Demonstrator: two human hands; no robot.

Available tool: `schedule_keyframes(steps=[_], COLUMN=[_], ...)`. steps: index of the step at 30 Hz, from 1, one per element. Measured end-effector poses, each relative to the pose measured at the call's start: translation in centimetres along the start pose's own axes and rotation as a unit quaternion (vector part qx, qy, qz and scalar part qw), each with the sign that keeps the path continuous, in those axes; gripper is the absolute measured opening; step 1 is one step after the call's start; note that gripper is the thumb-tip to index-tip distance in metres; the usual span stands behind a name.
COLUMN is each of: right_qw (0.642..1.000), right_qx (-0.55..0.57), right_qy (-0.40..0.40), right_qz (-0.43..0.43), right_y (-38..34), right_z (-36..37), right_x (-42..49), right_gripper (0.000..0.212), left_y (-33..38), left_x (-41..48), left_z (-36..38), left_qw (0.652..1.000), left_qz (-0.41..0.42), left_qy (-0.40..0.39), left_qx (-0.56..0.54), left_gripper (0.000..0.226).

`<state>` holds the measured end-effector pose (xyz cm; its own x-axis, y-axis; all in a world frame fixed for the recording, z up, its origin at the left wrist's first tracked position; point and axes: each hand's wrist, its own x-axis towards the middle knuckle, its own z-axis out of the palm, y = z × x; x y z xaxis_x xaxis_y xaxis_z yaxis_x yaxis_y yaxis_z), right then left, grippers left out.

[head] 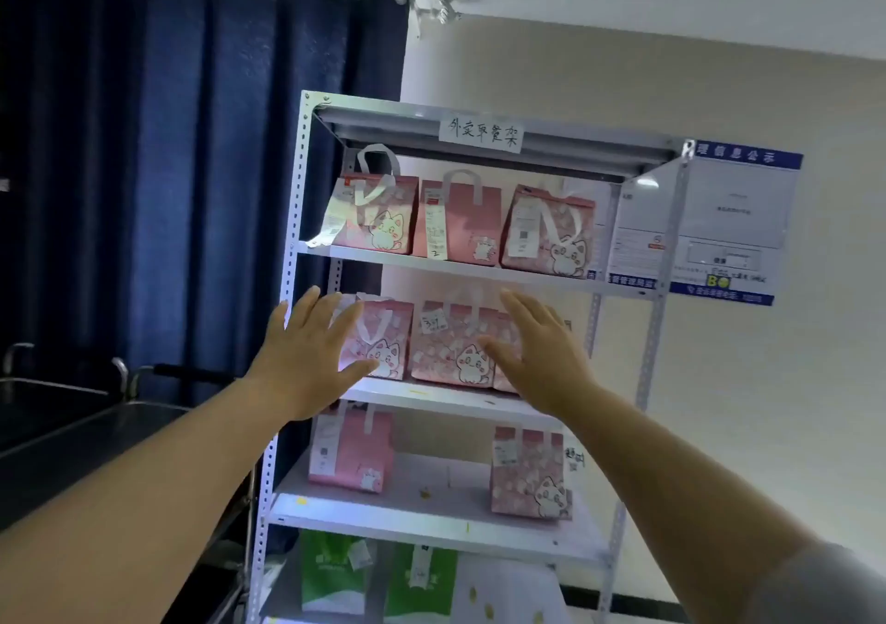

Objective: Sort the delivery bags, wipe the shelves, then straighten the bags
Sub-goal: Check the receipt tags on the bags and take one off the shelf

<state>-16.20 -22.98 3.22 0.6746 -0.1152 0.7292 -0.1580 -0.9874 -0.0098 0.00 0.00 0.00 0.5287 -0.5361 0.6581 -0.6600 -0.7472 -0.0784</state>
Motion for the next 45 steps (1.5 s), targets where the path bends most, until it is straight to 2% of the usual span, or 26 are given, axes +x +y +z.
schedule_keyframes(steps=[9,14,22,31,37,41,45], right_qw=[0.999,0.995,0.985,0.970,0.965,0.969,0.979], right_qx=[0.039,0.081,0.154,0.220,0.222,0.210,0.187], right_qy=[0.009,0.047,0.082,0.093,0.093,0.086,0.048], right_qz=[0.036,0.044,0.014,-0.051,-0.101,-0.098,-0.065], right_y=[-0.1,-0.5,0.3,2.3,1.5,0.4,-0.4], right_z=[10.2,15.3,22.4,30.0,34.5,37.1,38.8], right_x=[10.4,17.5,26.1,36.7,43.2,46.6,49.6], right_gripper=[0.065,0.060,0.045,0.028,0.023,0.023,0.029], left_y=[-8.5,-13.0,-17.3,-20.4,-22.4,-24.2,-25.5], left_x=[9.2,15.0,22.8,33.0,37.7,40.0,41.4], left_z=[6.6,9.6,15.4,21.5,24.4,26.5,27.8], left_qw=[1.000,0.999,0.999,0.994,0.985,0.985,0.982], left_qz=[0.001,0.018,0.004,-0.001,-0.012,-0.003,0.024], left_qy=[0.025,0.041,0.014,0.089,0.163,0.169,0.185], left_qx=[0.011,-0.012,-0.049,-0.062,-0.062,-0.040,-0.031], left_gripper=[0.073,0.069,0.060,0.030,0.031,0.030,0.018])
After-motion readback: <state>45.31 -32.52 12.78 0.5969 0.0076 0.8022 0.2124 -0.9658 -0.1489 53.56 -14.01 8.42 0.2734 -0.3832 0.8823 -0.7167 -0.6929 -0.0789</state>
